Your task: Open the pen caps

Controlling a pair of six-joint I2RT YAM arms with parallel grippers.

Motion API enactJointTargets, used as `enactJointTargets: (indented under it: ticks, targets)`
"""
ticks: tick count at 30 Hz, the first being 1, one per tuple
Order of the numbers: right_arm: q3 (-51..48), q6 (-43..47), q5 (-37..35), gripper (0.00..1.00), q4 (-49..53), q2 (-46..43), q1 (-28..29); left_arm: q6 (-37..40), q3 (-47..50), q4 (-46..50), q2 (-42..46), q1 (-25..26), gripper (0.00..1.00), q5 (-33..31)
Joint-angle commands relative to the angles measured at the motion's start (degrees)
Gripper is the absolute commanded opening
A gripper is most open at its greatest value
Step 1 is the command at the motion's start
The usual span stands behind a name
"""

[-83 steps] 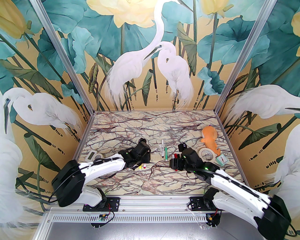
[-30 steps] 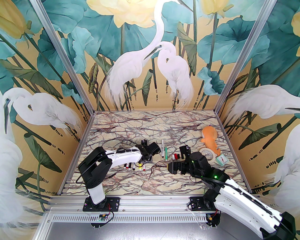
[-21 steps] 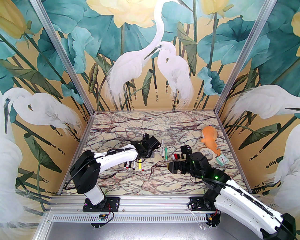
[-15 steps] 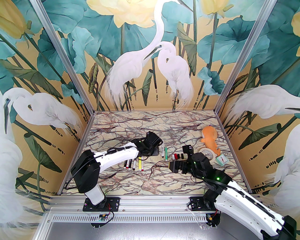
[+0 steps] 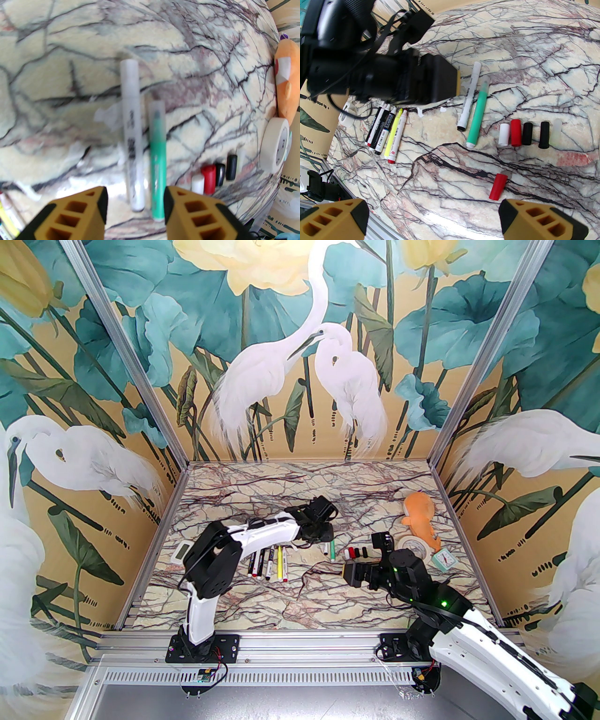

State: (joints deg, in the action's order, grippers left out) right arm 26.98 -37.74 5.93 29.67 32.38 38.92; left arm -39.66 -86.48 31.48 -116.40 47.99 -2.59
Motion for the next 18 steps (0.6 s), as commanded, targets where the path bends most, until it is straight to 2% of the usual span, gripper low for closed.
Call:
enactJointTargets:
  ticks: [1, 11, 18]
  targets:
    - [0.7, -0.5, -1.0, 1.00, 1.1, -0.8, -0.2, 1.2, -2.1, 0.2, -2.7, -0.6, 0.44, 2.2]
    - [0.3, -0.5, -1.8, 1.00, 1.3, -0.6, -0.2, 2.7, -4.6, 1.2, -7.1, -1.7, 0.38, 3.7]
    - [-0.1, -0.6, -2.0, 1.00, 0.5, 0.4, -0.2, 4.1, -6.4, 4.5, -8.8, -2.2, 0.33, 2.6]
